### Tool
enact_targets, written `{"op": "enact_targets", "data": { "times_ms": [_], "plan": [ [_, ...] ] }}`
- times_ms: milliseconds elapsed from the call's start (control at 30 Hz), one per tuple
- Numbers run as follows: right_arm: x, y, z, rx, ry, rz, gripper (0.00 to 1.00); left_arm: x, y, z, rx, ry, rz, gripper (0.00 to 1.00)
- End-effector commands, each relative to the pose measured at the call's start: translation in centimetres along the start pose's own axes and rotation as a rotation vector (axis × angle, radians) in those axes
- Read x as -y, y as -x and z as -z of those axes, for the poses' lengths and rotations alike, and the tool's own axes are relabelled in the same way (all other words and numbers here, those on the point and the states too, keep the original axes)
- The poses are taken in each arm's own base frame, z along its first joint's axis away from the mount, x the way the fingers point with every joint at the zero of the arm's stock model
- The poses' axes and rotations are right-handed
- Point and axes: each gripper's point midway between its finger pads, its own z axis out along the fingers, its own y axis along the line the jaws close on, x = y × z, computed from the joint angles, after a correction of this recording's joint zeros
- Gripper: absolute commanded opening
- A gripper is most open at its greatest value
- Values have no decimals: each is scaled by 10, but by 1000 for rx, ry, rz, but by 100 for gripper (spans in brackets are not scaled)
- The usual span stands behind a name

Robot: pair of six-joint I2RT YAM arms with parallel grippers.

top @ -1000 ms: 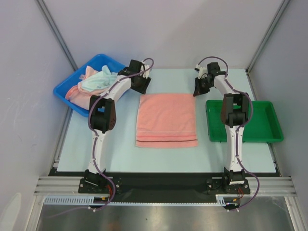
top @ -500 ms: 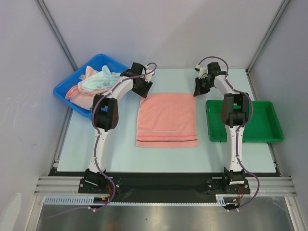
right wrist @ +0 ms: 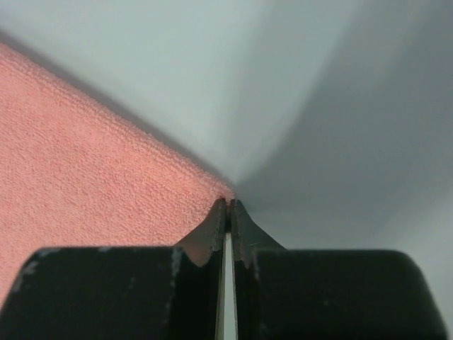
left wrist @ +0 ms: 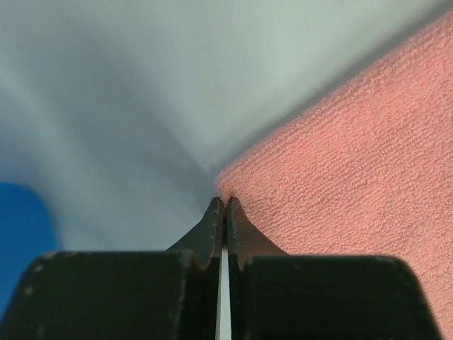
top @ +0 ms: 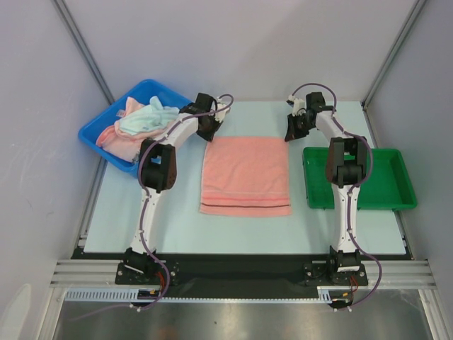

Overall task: Fold and stack the towels
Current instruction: Fold the towel

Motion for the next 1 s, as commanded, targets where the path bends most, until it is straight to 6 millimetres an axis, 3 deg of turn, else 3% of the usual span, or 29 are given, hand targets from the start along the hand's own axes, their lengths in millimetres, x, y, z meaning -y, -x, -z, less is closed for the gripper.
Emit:
{"op": "enact_targets", "data": {
  "times_ms": [0, 233, 333, 367, 400, 533, 833, 967],
  "plan": [
    [14, 2, 9, 10, -66, 42, 1, -15, 25, 7, 70, 67, -7, 0],
    [14, 17, 20, 59, -86, 62, 0, -17, 28, 14, 72, 83, -7, 0],
    [8, 34, 32, 119, -83, 80, 0, -18, 32, 23, 84, 90, -7, 1],
    [6, 38, 36, 135, -79, 82, 0, -16, 33, 25, 88, 82, -9, 9],
    [2, 42, 41, 149, -73, 88, 0, -18, 34, 26, 90, 90, -7, 43],
    [-7, 43, 40, 154, -27, 81, 0, -21, 36, 24, 95, 105, -12, 53],
    [-11, 32, 25, 122, -13, 80, 0, -22, 32, 9, 81, 98, -24, 54],
    [-8, 30, 21, 120, -15, 75, 0, -17, 27, 3, 62, 75, -33, 47]
  ]
}}
